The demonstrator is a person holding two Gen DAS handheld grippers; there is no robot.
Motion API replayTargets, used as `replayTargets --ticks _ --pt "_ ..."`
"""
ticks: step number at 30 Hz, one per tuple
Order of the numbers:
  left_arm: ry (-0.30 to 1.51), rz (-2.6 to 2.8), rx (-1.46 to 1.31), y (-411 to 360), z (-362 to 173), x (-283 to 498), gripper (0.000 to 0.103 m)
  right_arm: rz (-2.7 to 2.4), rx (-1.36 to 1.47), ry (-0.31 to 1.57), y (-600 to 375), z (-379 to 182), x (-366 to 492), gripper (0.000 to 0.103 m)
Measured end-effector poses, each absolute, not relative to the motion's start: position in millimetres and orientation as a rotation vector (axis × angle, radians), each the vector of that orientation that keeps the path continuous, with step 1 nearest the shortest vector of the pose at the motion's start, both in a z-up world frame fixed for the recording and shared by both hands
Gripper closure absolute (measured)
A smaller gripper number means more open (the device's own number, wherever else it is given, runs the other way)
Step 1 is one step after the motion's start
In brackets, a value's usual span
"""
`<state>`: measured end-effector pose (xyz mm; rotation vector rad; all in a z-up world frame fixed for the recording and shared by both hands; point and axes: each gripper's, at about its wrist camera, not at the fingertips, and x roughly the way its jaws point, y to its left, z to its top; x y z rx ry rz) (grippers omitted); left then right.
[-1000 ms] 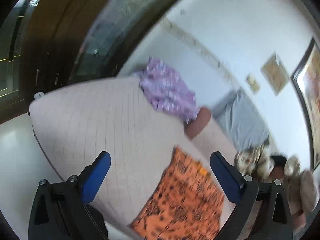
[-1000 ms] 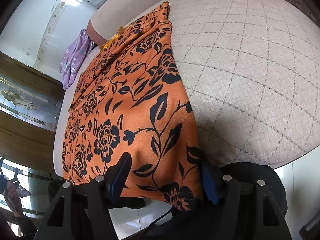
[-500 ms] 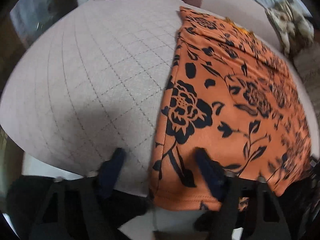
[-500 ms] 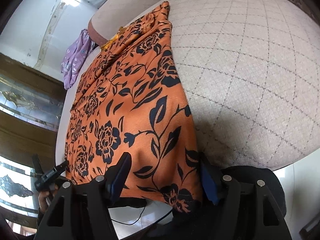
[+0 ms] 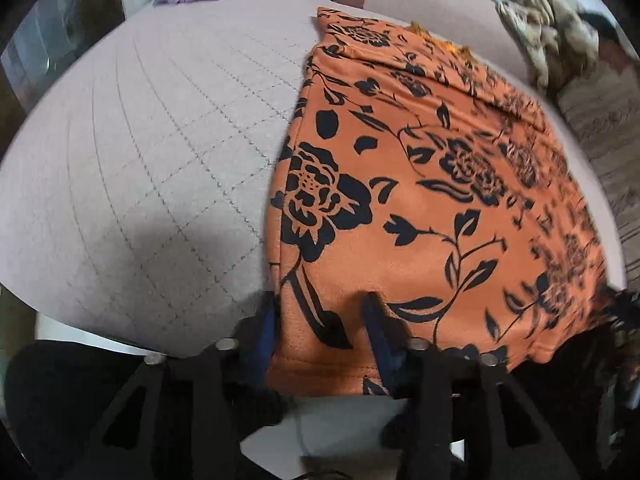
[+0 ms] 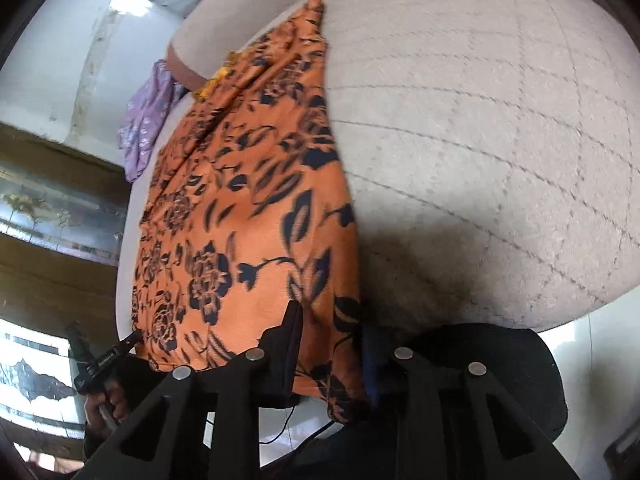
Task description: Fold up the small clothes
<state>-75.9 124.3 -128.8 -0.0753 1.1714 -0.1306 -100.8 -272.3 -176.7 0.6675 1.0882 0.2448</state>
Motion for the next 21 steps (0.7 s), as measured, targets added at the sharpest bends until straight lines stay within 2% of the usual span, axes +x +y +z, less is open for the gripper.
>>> replayTargets --ticks 1,3,8,12,14,15,16,18,19,20,21 --pt "1.175 -0.156 -0.108 121.7 -127.2 -71.6 0.098 0.262 0.667 1.085 -269.7 -174.9 -101.1 0.084" --pt "1.154 -0.189 -0.190 127.6 -115.5 -71.9 0.098 0.314 0.687 1.072 -263.6 -167.3 -100.4 0.093" --pt "1.080 -0.209 -0.235 133.8 -93.2 -70.6 0.097 0.373 0.789 0.957 -272.6 -142.5 -97.5 0.093" --pt "1.214 -0.150 -0.222 143.5 -135.0 -68.8 0.095 0.310 0.821 1.039 -276.5 -170.9 -88.1 0.087" --pt "1.183 -0.153 -0.230 144.1 -132.5 -75.7 0.089 0.257 0.815 1.086 -277.1 -185.9 -88.7 0.082" --pt "1.183 -0.159 -0.226 143.0 -130.5 -77.1 0.072 0.266 0.824 1.070 -277.1 -185.6 -91.2 0.073" --pt "1.182 -0.171 -0.220 140.5 -129.8 -76.5 0.050 0.272 0.824 1.058 -277.1 -183.1 -93.6 0.051" --pt "1.178 -0.176 -0.180 132.6 -130.1 -77.1 0.040 0.304 0.816 1.031 -275.1 -177.3 -94.7 0.028" --pt "1.178 -0.162 -0.149 126.2 -128.6 -75.7 0.042 0.302 0.800 1.032 -273.4 -175.9 -94.2 0.029" --pt "1.175 -0.142 -0.116 120.5 -130.1 -75.1 0.049 0.298 0.776 1.051 -270.5 -177.0 -92.3 0.030" --pt "1.169 -0.123 -0.083 117.6 -129.2 -74.9 0.079 0.291 0.756 1.058 -268.8 -177.7 -90.3 0.041"
